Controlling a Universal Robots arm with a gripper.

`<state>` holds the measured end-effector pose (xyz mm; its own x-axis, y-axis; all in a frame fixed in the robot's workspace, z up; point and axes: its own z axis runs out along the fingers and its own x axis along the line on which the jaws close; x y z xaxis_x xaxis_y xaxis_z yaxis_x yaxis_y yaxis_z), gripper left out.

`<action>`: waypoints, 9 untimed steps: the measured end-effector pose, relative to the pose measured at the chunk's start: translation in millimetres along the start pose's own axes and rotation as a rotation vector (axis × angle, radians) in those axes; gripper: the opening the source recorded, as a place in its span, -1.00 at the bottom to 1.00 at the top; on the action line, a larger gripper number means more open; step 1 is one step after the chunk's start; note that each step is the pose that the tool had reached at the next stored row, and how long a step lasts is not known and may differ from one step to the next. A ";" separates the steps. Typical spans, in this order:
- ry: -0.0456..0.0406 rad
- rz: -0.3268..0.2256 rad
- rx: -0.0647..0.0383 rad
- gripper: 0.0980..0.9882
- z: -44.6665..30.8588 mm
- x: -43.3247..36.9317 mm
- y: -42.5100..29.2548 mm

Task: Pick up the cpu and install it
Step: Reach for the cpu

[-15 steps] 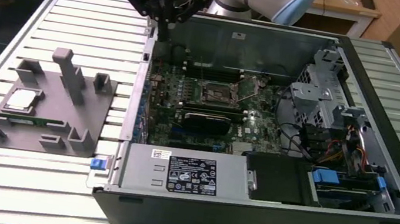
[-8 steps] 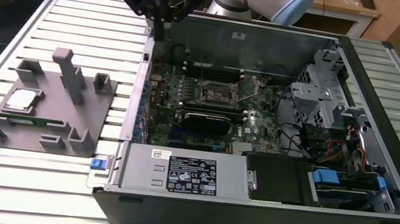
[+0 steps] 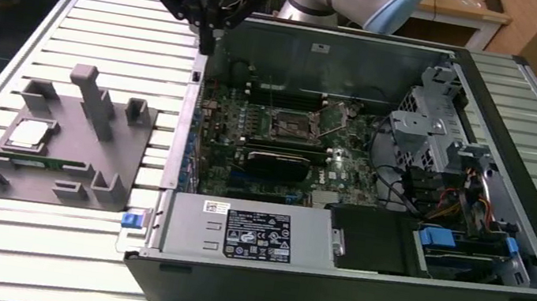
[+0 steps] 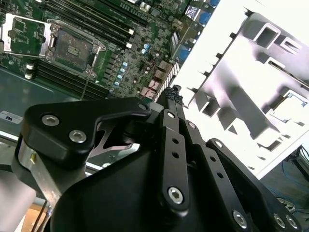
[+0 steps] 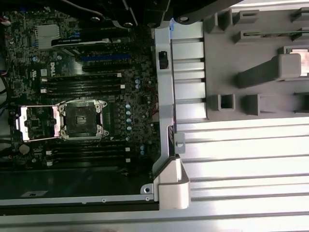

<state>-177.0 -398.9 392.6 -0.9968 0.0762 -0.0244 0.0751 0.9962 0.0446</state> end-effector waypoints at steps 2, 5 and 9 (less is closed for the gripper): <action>-0.0001 0.000 0.000 -0.98 0.0 1.9 -0.2; 0.0000 0.000 0.000 -0.98 -0.1 4.7 -0.4; 0.0000 0.000 0.000 -0.98 -0.2 8.1 -0.6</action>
<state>-185.1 -398.9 392.6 -0.9968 0.0763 -0.0245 0.0751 0.9962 0.0446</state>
